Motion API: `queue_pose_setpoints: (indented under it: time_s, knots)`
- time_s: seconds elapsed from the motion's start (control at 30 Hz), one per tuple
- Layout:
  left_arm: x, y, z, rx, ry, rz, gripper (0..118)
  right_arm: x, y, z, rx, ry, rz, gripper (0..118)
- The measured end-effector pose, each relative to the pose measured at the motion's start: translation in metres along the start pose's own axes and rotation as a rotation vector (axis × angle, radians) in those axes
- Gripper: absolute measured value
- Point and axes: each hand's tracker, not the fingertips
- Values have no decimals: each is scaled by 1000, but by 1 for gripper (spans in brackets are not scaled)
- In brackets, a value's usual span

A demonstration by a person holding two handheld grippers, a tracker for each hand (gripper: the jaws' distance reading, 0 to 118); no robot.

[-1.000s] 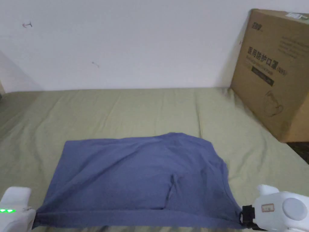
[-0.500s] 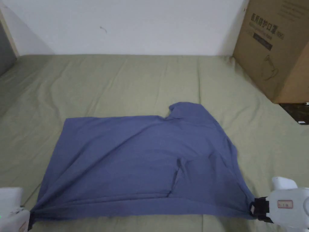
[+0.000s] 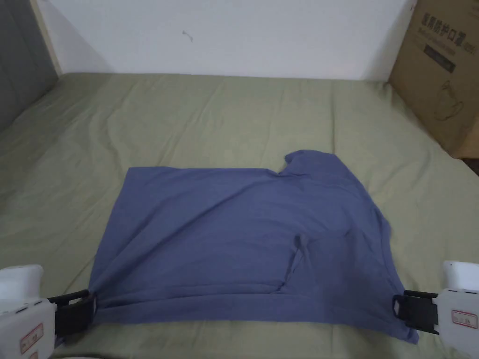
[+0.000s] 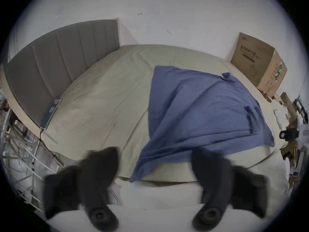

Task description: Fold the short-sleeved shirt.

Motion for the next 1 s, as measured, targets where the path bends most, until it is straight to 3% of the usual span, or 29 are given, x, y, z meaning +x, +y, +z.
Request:
queue_pose_setpoints:
  time_s: [0.03,0.1,0.17,0.33,0.37,0.47,0.5,0.6,0.63,0.73,0.77,0.87,1.0]
  knots:
    - [3,-3,2,-1,4,-14,1,-1,-2,1,12,-2,-1,0]
    - [2,-14,-3,-38,58,-65,0,-7,-9,2,26,-39,-41,0]
    - [1,-26,-6,-50,-9,-41,0,-8,-18,-3,4,-10,-48,0]
    - [-1,-40,-14,-79,54,-66,0,-7,-27,-17,-55,-5,-69,0]
    - [-5,-42,-15,-56,63,-64,15,-6,-26,-17,-64,0,-79,0]
    - [-14,-42,-22,-58,78,-33,107,-2,-23,-17,-66,15,-99,0]
    - [-15,-40,-24,-61,80,-16,112,-2,-22,-17,-68,13,-98,0]
    - [-18,-36,-33,-82,76,5,98,-2,-20,-19,-79,-5,-78,0]
    - [-18,-34,-38,-83,70,1,89,-1,-20,-20,-83,-7,-77,0]
    - [-16,-35,-59,-157,45,-71,17,1,-21,-24,-97,-5,-93,0]
    - [-12,-36,-65,-190,33,-109,0,1,-22,-23,-101,-7,-102,0]
    - [-5,-39,-65,-203,57,-164,0,2,-28,-19,-96,2,-120,0]
    - [-8,-31,-60,-180,22,-84,0,9,-29,-19,-86,19,-145,0]
